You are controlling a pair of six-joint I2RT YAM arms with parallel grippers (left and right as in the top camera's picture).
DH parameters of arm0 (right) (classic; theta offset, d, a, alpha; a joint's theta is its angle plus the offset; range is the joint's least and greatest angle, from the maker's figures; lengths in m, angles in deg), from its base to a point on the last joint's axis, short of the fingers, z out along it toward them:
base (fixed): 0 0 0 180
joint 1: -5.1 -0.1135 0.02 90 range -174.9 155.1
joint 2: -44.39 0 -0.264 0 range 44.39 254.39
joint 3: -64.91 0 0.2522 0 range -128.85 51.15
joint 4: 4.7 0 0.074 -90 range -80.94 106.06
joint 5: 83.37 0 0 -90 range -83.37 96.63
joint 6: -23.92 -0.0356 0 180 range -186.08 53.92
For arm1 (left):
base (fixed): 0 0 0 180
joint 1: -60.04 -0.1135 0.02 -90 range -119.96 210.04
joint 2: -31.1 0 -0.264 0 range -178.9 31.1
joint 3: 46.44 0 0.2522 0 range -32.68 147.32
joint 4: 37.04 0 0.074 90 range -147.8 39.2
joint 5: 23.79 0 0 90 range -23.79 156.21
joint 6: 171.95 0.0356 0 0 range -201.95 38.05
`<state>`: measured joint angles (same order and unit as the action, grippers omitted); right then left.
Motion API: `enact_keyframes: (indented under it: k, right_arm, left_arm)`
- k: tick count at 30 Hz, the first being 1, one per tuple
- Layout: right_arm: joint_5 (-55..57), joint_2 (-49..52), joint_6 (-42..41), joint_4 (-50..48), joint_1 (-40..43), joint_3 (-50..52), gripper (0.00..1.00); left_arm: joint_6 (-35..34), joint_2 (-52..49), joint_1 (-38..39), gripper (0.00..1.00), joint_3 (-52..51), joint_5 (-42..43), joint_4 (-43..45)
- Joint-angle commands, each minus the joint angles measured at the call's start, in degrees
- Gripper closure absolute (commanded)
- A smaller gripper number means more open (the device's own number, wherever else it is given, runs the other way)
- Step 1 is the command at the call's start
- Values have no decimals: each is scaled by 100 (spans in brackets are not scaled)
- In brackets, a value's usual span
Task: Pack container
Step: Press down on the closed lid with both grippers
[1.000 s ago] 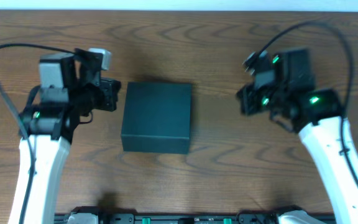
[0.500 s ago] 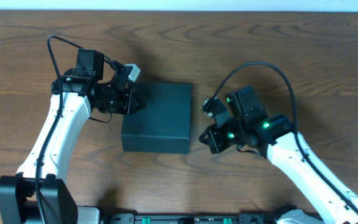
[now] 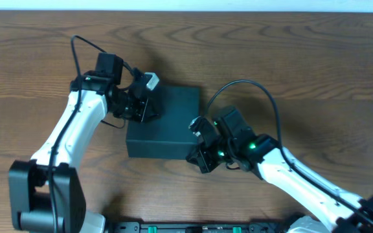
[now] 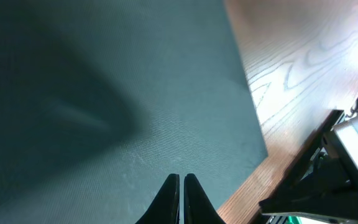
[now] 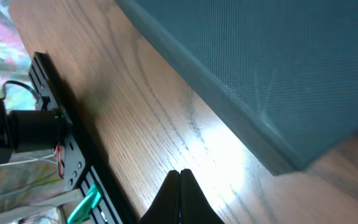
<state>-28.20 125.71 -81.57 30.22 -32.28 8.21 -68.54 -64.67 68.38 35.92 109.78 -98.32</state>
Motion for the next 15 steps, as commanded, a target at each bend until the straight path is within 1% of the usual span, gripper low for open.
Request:
enact_keyframes:
  k: [1, 5, 11, 15]
  right_arm:
    - [-72, 229, -168, -116, -184, 37, 98]
    - [9, 514, -166, -380, -380, 39, 98]
    - [249, 828, -175, -726, -407, 37, 98]
    - [765, 850, -507, -1021, -498, 37, 98]
  left_arm:
    - [96, -240, 7, 94, -20, 87, 9]
    - [96, -442, 7, 94, -20, 83, 44]
    - [98, -796, 7, 94, -20, 79, 68]
    - [98, -925, 7, 94, -20, 72, 114]
